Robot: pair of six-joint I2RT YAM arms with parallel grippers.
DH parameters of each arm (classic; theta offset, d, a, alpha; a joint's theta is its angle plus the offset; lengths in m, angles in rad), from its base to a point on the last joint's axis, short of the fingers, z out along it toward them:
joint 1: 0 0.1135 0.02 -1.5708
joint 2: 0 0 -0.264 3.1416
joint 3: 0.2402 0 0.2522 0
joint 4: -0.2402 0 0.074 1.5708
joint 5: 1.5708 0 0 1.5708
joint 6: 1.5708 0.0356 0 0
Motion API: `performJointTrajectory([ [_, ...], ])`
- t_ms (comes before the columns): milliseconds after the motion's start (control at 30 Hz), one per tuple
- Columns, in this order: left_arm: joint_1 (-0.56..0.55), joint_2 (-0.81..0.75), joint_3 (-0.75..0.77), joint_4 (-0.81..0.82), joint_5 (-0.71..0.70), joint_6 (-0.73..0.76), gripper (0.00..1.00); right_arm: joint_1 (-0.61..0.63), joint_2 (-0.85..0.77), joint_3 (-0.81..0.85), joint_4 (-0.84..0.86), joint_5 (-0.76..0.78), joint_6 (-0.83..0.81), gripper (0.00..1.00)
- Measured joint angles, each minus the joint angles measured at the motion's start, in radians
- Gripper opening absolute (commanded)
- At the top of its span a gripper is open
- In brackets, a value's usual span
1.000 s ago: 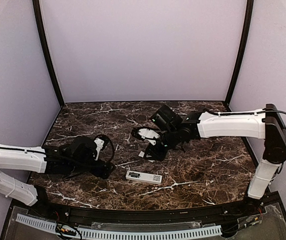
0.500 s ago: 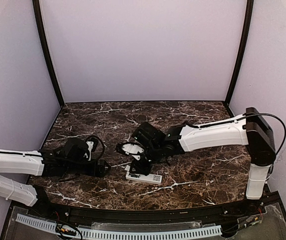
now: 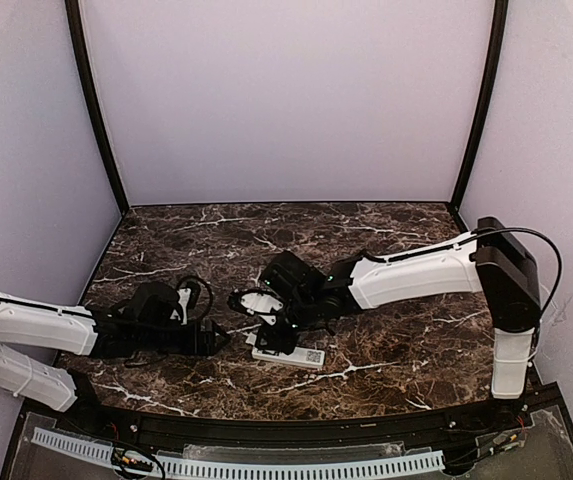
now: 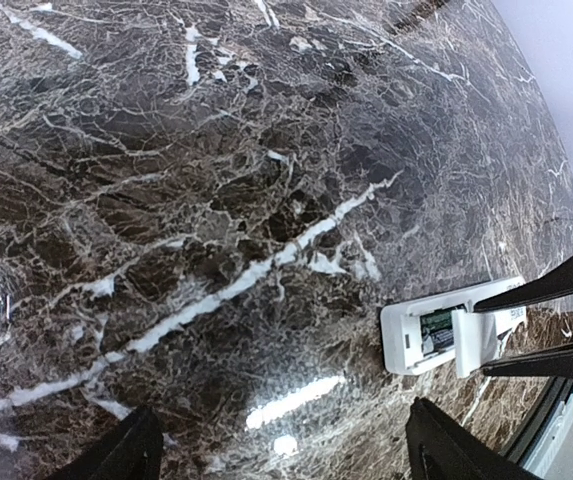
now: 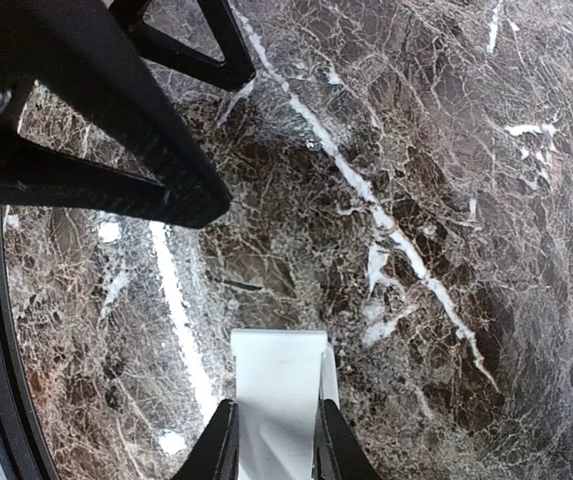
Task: Load the batteries into the remote control
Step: Place the battery cover on the remote control without the battery cover.
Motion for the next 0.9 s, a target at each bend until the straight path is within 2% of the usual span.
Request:
performJointTrajectory([
  [900,0.012,-0.021,-0.006,-0.002,-0.006,-0.013,0.85,0.000,0.045,-0.002,0.016,0.007,-0.052,0.21],
])
